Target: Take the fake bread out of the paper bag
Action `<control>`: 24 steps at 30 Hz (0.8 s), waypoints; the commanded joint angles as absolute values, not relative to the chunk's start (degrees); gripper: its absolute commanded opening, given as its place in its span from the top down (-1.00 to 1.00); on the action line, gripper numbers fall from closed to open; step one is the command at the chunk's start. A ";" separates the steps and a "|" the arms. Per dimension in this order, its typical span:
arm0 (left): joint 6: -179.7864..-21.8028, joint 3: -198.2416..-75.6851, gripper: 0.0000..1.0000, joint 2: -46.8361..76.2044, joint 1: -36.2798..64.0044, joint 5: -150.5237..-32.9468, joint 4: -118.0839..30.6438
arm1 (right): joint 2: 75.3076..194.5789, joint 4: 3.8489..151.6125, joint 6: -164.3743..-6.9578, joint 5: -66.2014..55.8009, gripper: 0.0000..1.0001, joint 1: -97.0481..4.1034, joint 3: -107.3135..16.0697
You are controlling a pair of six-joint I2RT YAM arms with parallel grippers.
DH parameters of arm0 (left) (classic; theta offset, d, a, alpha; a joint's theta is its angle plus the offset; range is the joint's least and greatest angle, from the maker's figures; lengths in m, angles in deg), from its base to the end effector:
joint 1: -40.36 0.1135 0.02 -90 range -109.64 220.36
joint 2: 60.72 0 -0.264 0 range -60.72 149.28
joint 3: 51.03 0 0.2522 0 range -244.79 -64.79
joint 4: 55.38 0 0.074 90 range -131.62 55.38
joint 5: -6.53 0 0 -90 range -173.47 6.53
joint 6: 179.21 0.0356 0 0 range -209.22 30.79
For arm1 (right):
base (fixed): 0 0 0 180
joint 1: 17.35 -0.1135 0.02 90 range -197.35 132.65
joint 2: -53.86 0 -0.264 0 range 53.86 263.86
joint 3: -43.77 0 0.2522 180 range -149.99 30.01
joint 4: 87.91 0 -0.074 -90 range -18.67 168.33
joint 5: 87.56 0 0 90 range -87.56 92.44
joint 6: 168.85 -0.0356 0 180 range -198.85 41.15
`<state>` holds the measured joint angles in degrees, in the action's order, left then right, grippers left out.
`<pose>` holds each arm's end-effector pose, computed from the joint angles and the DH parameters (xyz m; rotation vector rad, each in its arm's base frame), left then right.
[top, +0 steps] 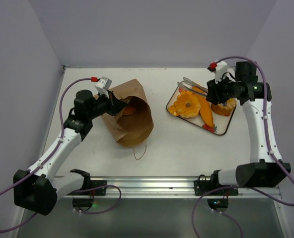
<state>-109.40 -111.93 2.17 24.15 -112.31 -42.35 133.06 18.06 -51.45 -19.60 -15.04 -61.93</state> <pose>0.2385 -0.0872 0.3125 0.3020 1.8715 -0.8999 0.2688 0.0025 0.4064 -0.6771 2.2323 0.2061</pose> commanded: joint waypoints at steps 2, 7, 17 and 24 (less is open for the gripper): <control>-109.07 -115.15 1.00 1.68 24.45 -114.94 -43.99 | 125.15 15.66 -48.09 -35.87 0.22 -21.64 -55.96; -113.19 -116.65 1.00 3.61 24.37 -115.11 -44.78 | 119.00 14.70 -43.71 -40.88 0.22 -26.48 -51.03; -119.45 -120.69 1.00 8.18 24.28 -115.29 -46.27 | 113.54 15.91 -34.91 -37.73 0.22 -31.58 -48.30; -121.55 -120.69 0.99 8.97 24.28 -114.93 -45.75 | 112.48 17.86 -35.52 -36.32 0.22 -33.77 -48.39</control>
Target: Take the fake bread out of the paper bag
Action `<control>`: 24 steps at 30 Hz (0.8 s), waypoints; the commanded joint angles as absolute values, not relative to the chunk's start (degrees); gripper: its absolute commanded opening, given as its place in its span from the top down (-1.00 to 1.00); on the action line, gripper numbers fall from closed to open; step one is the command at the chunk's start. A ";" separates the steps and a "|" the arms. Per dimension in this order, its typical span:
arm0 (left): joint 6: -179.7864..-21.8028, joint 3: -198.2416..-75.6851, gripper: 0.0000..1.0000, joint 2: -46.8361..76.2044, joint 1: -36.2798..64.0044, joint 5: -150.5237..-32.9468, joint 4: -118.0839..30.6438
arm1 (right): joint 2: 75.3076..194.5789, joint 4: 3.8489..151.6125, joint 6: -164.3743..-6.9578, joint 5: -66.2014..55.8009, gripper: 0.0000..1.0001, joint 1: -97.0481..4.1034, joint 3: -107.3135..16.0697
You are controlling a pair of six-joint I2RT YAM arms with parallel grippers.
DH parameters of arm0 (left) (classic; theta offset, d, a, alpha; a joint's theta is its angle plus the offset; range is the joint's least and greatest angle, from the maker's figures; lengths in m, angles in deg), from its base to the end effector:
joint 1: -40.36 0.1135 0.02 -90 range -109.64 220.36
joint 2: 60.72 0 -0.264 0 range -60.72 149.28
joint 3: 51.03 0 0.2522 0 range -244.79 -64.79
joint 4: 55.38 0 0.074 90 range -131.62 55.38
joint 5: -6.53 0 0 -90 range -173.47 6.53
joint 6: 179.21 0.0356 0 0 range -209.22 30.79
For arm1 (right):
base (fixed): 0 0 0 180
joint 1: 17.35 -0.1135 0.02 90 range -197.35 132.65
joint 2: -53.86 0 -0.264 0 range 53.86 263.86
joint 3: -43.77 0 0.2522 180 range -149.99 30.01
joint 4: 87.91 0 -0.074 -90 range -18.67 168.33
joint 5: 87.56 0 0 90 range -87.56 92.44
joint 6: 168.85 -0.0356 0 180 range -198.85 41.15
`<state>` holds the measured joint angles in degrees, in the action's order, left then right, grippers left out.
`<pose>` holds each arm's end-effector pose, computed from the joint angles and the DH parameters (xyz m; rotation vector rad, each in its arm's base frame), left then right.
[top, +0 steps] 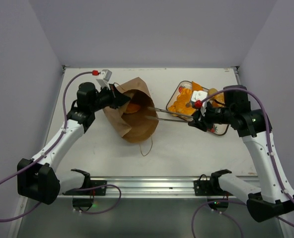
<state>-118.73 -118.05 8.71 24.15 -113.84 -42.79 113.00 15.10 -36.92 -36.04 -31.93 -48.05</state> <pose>0.2642 -0.0956 0.3230 0.1714 1.9169 -1.0330 0.1587 0.0642 0.4051 -1.3101 1.7628 0.5205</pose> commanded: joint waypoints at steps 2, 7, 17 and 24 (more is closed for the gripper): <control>-122.08 -120.95 0.99 9.50 24.10 -115.38 -46.01 | 112.75 19.52 -36.83 -32.38 0.22 -36.14 -47.95; -123.58 -121.83 0.99 10.21 23.84 -115.82 -46.10 | 114.24 25.66 -41.22 -16.05 0.22 -50.87 -46.81; -122.26 -123.50 0.99 9.68 23.84 -113.45 -42.50 | 128.12 38.59 -39.92 23.42 0.18 -74.91 -46.10; -121.21 -123.15 0.99 9.15 23.84 -112.22 -41.70 | 134.81 43.17 -36.84 34.43 0.17 -78.16 -47.33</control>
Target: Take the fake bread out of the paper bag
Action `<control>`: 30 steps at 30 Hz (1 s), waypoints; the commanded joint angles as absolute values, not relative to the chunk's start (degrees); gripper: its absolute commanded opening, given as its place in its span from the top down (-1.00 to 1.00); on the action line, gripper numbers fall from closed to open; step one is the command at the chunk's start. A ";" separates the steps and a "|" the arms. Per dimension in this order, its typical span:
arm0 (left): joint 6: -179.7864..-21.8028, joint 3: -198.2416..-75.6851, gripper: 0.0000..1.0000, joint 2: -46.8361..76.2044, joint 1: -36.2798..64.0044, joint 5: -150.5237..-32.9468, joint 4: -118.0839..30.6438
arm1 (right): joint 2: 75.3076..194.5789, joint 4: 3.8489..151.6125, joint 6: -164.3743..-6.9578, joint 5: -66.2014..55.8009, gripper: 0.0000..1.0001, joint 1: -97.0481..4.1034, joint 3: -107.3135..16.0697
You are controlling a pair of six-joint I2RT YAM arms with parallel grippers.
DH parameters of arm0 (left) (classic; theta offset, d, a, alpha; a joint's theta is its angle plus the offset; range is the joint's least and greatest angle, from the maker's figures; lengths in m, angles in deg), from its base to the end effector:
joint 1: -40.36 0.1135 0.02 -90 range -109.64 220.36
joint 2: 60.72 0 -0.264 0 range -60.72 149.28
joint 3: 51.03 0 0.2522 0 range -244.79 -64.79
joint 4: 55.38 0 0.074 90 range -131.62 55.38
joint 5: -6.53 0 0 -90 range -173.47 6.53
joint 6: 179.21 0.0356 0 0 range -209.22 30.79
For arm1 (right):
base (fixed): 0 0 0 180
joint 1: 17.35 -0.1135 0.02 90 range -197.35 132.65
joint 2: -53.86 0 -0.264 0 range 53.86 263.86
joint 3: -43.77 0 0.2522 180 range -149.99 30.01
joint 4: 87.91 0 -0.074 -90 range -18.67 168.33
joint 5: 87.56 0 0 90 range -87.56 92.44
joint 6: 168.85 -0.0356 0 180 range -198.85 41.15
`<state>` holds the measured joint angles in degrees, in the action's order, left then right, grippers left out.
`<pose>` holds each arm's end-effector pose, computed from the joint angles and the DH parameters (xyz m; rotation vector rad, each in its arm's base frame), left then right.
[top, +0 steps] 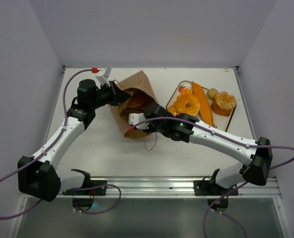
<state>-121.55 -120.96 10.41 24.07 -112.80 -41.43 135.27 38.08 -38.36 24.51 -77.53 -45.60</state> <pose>0.2717 -0.0976 0.3306 0.1113 1.9315 -1.0502 0.1631 0.2576 0.3324 -1.6629 1.6151 -0.2846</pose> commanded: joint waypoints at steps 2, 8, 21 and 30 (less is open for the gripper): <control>-121.03 -123.15 0.99 9.15 23.84 -111.87 -41.70 | 134.20 42.91 -37.10 34.00 0.17 -78.25 -47.33; -122.35 -122.54 0.99 9.33 23.31 -112.30 -42.14 | 134.98 43.26 -36.58 35.75 0.17 -78.25 -47.07; -124.02 -122.36 0.99 8.18 21.64 -111.07 -43.20 | 140.43 42.38 -37.10 37.33 0.15 -79.04 -49.00; -124.37 -122.27 0.98 8.01 20.76 -110.90 -43.55 | 143.07 42.99 -37.45 39.70 0.12 -79.13 -50.23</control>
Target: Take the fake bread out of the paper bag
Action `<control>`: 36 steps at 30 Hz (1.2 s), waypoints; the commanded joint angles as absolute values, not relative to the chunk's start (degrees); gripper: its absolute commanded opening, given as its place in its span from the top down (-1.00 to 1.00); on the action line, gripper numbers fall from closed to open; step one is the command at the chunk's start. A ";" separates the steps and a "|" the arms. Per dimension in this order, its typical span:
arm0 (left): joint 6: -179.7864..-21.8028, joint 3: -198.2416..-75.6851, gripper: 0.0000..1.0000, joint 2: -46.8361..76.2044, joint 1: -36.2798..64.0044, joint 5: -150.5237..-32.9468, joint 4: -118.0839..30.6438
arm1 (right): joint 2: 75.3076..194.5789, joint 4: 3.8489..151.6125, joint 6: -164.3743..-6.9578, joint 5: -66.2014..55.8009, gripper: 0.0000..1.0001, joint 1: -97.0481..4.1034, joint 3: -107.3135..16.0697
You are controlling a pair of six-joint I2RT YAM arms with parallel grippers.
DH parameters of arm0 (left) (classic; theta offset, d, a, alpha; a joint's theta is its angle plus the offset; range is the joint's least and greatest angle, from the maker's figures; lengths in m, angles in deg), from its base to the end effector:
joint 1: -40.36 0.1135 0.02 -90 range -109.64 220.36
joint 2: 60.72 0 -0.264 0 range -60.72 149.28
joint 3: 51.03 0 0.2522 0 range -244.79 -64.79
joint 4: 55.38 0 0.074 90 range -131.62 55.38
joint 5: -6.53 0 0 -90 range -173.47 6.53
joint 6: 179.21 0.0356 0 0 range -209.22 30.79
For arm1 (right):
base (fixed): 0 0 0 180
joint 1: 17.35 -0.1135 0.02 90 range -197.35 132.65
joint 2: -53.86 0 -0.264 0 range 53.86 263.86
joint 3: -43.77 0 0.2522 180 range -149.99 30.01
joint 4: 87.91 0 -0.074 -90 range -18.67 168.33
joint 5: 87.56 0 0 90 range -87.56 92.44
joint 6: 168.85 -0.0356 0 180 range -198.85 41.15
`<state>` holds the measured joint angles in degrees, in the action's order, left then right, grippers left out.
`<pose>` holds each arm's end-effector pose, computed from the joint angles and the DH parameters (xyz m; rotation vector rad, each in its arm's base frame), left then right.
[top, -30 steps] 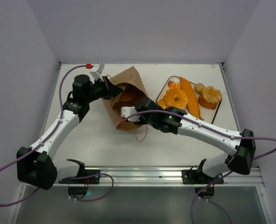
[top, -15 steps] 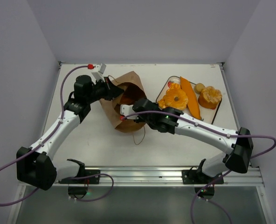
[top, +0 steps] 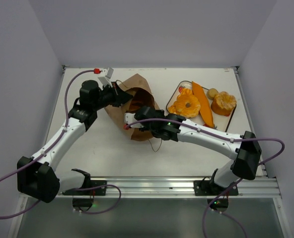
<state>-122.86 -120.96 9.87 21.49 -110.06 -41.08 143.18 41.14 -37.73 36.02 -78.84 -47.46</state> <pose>0.2661 -0.1078 0.3323 0.0979 1.9365 -1.0524 0.1781 0.2866 0.3076 -1.6280 1.6351 -0.5295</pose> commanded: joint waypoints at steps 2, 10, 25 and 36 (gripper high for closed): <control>-124.37 -122.19 0.98 8.01 20.76 -110.90 -43.55 | 143.51 43.26 -37.28 40.32 0.11 -79.22 -50.32; -124.99 -122.01 0.98 7.92 20.41 -111.42 -44.16 | 145.26 44.40 -37.10 42.25 0.08 -79.31 -50.76; -126.66 -121.40 0.99 8.01 19.97 -113.09 -45.57 | 149.05 45.36 -37.37 44.62 0.07 -80.71 -52.78; -127.01 -121.57 0.98 7.83 19.88 -113.88 -46.10 | 152.04 44.75 -37.81 45.33 0.13 -80.98 -53.40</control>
